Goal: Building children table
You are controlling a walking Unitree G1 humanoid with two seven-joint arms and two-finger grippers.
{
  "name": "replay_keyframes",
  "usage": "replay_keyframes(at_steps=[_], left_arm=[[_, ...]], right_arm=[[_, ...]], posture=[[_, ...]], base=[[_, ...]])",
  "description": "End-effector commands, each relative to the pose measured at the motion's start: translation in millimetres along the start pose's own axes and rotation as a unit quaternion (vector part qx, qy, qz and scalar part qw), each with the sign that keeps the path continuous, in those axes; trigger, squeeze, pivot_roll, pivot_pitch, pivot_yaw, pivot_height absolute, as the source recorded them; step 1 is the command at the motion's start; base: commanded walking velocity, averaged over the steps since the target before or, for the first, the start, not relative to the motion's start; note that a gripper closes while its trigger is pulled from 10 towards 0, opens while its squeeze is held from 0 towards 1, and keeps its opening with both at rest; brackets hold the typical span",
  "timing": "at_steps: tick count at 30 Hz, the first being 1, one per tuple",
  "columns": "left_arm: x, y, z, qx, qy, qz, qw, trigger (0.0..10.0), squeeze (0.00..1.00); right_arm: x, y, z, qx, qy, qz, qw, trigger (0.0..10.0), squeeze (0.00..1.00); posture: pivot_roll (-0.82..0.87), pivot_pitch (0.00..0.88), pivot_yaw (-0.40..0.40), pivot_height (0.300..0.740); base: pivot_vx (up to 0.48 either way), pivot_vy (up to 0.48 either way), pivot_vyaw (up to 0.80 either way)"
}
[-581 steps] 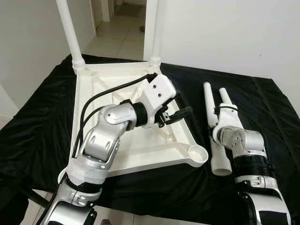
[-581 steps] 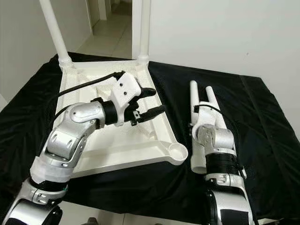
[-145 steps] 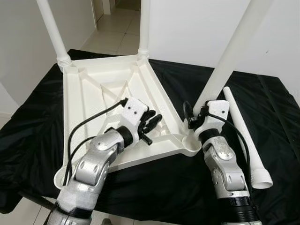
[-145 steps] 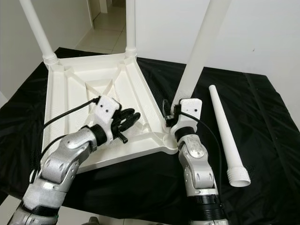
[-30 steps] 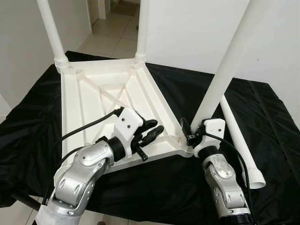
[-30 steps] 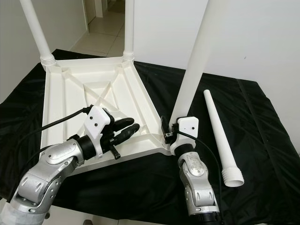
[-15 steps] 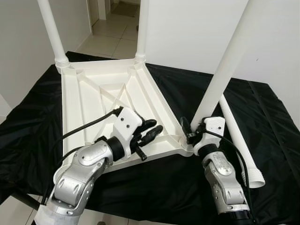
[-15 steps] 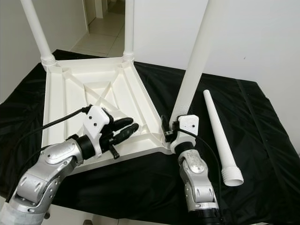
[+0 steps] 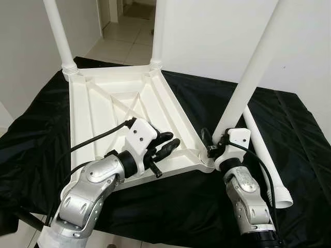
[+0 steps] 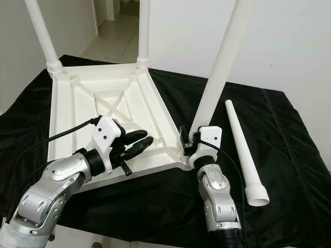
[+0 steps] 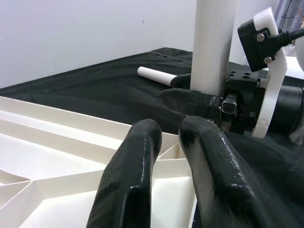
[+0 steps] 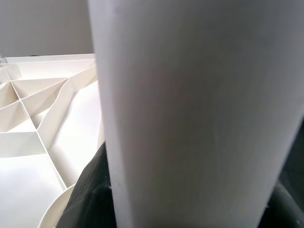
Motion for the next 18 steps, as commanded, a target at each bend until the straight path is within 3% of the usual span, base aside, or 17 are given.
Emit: replay_keyframes(at_steps=[1,18], left_arm=[[1.4,5,-0.6,-0.003,0.012,0.004,1.0,10.0,0.0],[3.2,6,0.2,-0.004,0.015,0.001,1.0,10.0,0.0]], right_arm=[[-24.6,-39,-14.6,0.082,-0.059,-0.001,0.995,10.0,0.0],[-29.8,-36,-25.0,0.048,-0.05,0.011,0.998,10.0,0.0]], posture=[[0.16,0.043,-0.064,0.74],[0.15,0.06,-0.063,0.74]], base=[[0.0,0.0,0.0],[0.0,0.0,0.0]])
Point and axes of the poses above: a point about 5 cm out from each wrist's last joint towards the gripper, its own z axis pointing out of the wrist towards the gripper, its own y axis along the axis of the wrist's last joint, x = y × z, the point moved 3 cm from there along z, pointing out of the wrist towards the gripper, and after that the axes turned 11 degrees about z, right-handed, at the moved point
